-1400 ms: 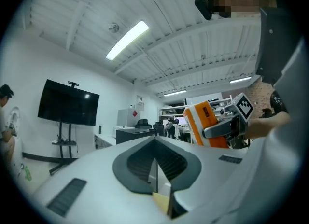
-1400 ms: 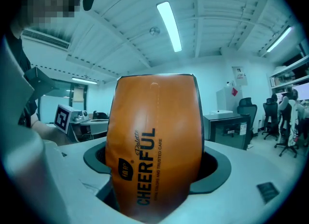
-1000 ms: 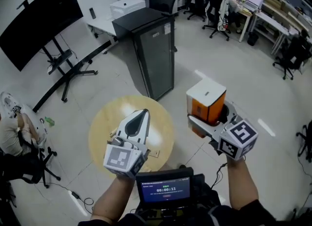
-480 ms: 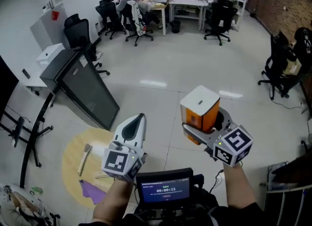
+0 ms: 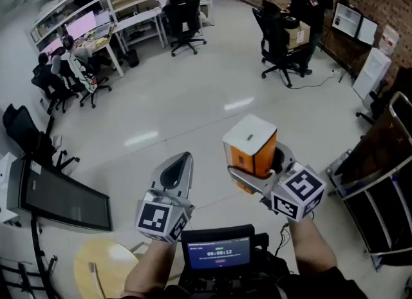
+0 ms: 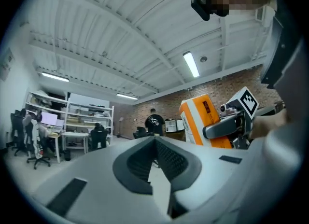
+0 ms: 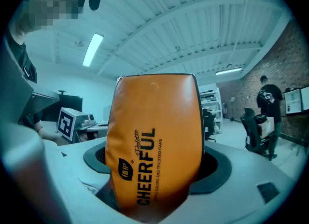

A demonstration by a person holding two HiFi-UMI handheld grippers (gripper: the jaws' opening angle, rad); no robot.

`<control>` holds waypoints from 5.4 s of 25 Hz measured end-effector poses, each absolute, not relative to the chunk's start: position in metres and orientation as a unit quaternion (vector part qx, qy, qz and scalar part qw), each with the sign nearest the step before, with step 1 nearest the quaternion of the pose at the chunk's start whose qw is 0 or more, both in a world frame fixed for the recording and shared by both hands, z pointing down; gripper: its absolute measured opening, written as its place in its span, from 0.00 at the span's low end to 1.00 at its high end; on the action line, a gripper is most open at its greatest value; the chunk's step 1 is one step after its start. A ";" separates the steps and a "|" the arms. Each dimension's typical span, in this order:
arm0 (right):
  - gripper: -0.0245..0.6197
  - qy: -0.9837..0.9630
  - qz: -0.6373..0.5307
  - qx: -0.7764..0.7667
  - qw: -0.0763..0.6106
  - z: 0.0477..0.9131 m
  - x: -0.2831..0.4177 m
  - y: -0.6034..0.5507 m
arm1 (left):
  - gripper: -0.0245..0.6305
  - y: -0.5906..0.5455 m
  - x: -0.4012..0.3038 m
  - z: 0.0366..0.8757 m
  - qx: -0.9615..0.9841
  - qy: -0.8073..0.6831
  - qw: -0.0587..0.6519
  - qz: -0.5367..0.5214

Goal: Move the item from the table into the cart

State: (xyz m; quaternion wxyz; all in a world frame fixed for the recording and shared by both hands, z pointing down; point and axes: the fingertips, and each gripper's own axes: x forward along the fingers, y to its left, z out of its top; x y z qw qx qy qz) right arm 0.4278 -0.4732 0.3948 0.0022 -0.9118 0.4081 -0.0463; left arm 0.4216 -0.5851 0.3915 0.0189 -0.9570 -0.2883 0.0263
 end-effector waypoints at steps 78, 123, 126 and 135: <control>0.66 -0.280 -0.039 -0.959 -0.028 0.206 -0.007 1.463 | 0.05 1.444 0.103 0.208 -0.490 -0.868 0.009 0.087; 0.66 -0.122 -0.235 -0.962 -0.066 0.157 0.020 1.861 | 0.05 1.658 0.044 0.195 -0.246 -0.968 0.036 0.043; 0.66 -0.097 -0.257 -0.959 -0.067 0.168 0.029 1.885 | 0.05 1.669 0.044 0.203 -0.276 -0.960 0.018 0.032; 0.66 0.018 -0.397 -0.915 -0.071 0.261 0.055 1.943 | 0.05 1.723 0.056 0.250 -0.323 -0.946 0.028 0.006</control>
